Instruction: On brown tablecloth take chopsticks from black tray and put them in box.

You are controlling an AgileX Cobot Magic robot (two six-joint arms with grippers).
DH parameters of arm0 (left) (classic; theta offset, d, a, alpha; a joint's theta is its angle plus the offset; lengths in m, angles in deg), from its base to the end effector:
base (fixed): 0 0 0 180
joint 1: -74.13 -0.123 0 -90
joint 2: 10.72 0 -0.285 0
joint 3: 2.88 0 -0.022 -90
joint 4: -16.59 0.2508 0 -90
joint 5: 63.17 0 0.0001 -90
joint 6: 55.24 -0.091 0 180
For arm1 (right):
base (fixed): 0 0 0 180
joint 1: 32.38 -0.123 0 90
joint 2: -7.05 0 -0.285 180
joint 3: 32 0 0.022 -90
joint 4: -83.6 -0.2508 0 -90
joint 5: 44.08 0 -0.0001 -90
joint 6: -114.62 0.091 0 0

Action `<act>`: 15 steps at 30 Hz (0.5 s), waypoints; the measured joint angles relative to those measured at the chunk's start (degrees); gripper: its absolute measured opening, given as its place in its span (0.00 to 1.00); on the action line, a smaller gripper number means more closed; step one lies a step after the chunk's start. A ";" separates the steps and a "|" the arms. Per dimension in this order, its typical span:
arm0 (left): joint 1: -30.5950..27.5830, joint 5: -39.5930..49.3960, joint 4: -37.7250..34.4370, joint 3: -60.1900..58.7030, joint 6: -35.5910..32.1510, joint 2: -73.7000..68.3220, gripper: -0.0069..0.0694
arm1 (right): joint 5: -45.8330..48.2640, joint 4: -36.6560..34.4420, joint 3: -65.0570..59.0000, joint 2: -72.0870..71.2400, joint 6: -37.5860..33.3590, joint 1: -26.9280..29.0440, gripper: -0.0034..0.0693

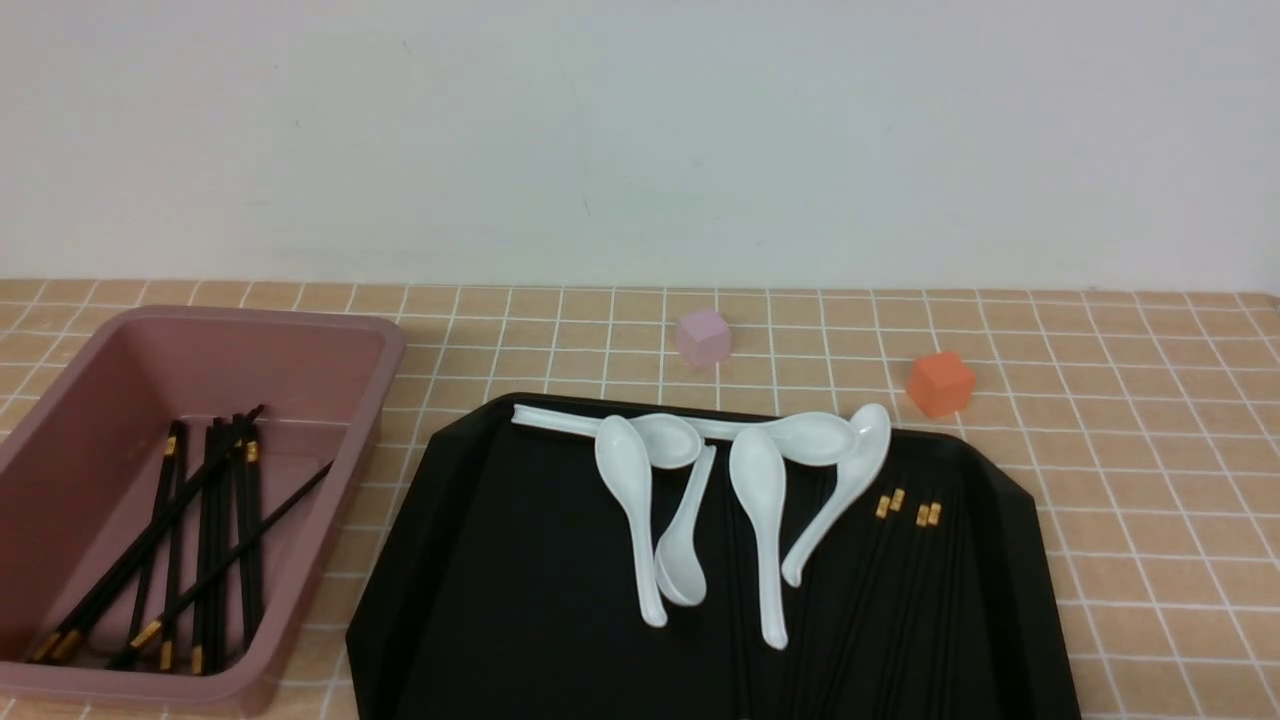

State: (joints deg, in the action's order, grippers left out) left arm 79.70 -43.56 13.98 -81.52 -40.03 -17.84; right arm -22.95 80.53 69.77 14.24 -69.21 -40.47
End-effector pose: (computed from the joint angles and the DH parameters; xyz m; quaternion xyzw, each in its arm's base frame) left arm 0.0530 -0.0066 0.1746 -0.0792 0.7913 -0.1281 0.5927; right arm 0.0519 0.0092 0.1747 -0.0690 0.7984 0.0449 0.5965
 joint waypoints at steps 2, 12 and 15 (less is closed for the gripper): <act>0.00 0.29 0.00 0.00 0.00 0.00 0.08 | 0.00 0.00 0.00 0.00 0.00 0.00 0.38; 0.00 0.45 -0.16 -0.27 0.00 0.00 0.09 | 0.00 0.00 0.00 0.00 0.00 0.00 0.38; 0.00 0.45 -0.16 -0.27 0.00 0.00 0.09 | 0.00 0.00 0.00 0.00 0.00 0.00 0.38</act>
State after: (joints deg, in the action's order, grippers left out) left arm 79.70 -43.11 13.82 -81.79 -40.03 -17.84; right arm -22.95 80.53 69.77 14.24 -69.21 -40.47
